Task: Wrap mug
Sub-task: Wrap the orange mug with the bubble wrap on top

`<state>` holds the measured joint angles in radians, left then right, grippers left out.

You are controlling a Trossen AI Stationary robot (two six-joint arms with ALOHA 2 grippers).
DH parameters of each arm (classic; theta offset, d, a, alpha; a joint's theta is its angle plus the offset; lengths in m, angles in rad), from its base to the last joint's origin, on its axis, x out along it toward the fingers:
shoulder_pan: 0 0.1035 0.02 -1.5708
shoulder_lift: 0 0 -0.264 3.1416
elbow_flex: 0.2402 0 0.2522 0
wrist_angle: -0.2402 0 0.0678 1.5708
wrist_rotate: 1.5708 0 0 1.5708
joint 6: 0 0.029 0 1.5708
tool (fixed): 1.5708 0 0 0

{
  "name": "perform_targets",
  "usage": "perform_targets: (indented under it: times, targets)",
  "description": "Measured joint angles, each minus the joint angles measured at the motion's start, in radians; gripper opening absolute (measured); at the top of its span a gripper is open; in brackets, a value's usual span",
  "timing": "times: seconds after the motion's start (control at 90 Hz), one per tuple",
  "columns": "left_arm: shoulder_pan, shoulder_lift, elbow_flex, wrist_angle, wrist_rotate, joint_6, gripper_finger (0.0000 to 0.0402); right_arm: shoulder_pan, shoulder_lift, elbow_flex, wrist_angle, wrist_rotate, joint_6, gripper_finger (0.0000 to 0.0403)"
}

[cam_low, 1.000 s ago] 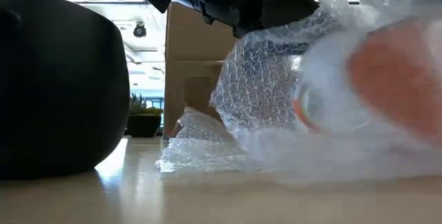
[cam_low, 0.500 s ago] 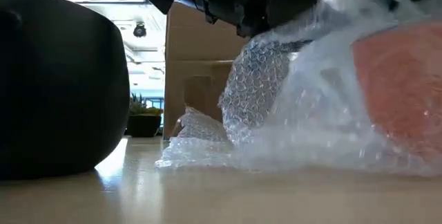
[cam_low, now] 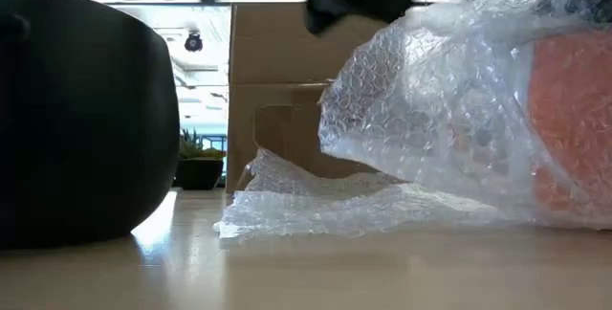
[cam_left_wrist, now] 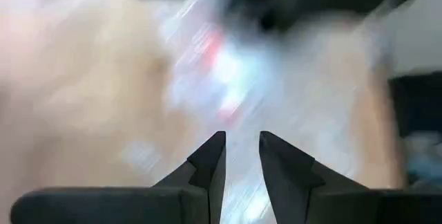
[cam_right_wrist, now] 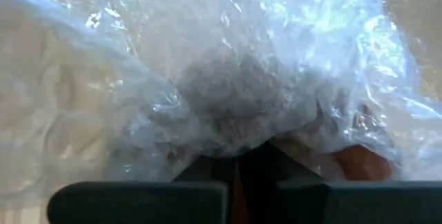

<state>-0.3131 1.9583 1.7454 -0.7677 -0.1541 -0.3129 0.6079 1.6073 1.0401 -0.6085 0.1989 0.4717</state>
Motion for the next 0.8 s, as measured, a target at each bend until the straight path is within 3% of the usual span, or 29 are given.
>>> perform_targets:
  times: [0.089,0.167,0.244,0.344,0.467,0.6,0.8]
  targets:
    - [-0.029,0.001,-0.02,-0.133,-0.115,-0.021,0.0075,0.0,-0.004,0.0,0.0,0.001,-0.002,0.0002]
    - [-0.034,0.001,-0.1,-0.094,-0.123,-0.037,0.0075,0.0,-0.004,0.0,0.001,0.002,-0.011,0.0002]
    - [-0.032,0.003,-0.217,0.066,-0.128,-0.026,0.0075,0.0,-0.001,0.0,0.005,0.007,-0.015,0.0002]
    - [-0.029,0.007,-0.361,0.416,-0.102,0.011,0.0075,0.0,-0.001,0.0,0.006,0.01,-0.019,0.0002]
    - [-0.027,0.005,-0.41,0.759,-0.013,0.043,0.0075,0.0,-0.001,0.0,0.007,0.01,-0.019,0.0002]
    - [-0.027,0.003,-0.396,0.877,0.051,0.087,0.0075,0.001,-0.001,-0.008,0.013,0.01,-0.018,0.0002]
    - [-0.019,0.048,-0.376,0.977,0.063,0.097,0.0075,0.0,-0.001,-0.014,0.028,0.011,-0.015,0.0002]
